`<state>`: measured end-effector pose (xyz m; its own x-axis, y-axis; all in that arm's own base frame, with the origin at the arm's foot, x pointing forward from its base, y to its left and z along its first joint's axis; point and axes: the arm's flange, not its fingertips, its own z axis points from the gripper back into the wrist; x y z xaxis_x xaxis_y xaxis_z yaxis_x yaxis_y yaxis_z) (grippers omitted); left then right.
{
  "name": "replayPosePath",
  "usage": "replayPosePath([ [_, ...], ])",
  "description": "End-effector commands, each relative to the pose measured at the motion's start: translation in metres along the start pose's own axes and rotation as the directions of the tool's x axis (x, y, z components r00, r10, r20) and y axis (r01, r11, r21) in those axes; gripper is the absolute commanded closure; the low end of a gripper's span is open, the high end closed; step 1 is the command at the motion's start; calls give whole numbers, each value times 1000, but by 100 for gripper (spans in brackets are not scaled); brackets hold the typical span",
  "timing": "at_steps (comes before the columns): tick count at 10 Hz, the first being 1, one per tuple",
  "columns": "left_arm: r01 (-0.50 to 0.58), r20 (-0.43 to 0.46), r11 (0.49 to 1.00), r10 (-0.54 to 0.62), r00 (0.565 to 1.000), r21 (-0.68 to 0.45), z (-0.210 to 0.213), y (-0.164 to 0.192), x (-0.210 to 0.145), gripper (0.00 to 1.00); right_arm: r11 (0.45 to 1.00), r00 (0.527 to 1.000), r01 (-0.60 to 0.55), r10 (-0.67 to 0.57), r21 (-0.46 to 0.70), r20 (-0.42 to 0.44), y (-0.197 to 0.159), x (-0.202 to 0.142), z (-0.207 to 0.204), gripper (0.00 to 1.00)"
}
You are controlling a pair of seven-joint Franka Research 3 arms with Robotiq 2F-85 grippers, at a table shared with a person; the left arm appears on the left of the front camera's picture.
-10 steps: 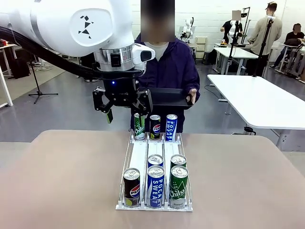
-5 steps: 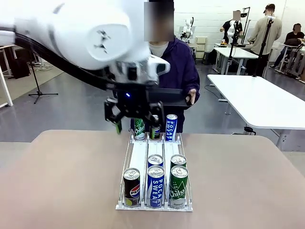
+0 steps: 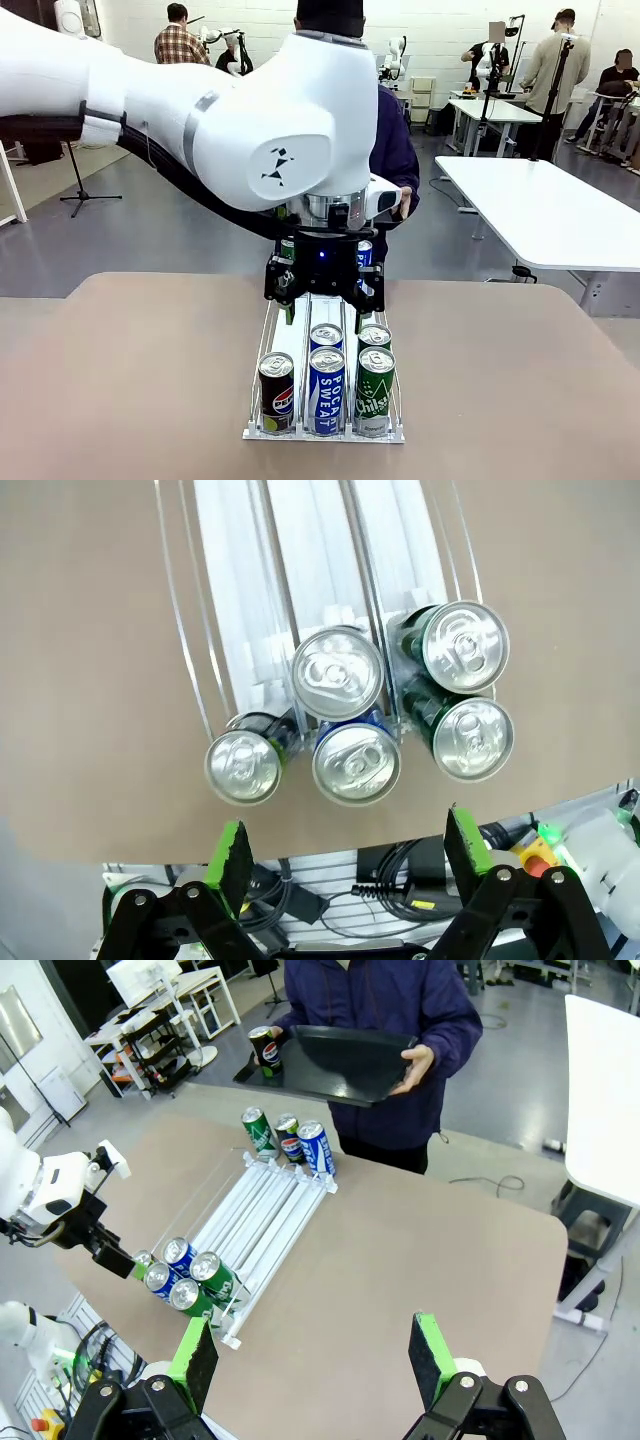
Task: Retrieve and hand over the desired beverage to the person.
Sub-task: Pick up another can of the same type that the person held from the Automatic Can Dispenser.
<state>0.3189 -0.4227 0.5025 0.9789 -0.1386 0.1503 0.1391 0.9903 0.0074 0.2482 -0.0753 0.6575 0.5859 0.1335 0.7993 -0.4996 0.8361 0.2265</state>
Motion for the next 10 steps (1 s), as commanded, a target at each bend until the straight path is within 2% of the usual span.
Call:
replayPosePath([
  [1, 0, 30, 999, 1, 1000, -35, -15, 3, -5, 0, 1000, 1000, -3, 3, 21, 5, 0, 0, -2, 0],
  [6, -80, -41, 996, 78, 996, -40, -39, 5, -19, 0, 1000, 1000, -3, 3, 21, 5, 0, 0, -2, 0],
  [10, -135, -62, 990, 133, 989, -28, -50, 5, -13, 0, 1000, 1000, -3, 3, 21, 5, 0, 0, -2, 0],
])
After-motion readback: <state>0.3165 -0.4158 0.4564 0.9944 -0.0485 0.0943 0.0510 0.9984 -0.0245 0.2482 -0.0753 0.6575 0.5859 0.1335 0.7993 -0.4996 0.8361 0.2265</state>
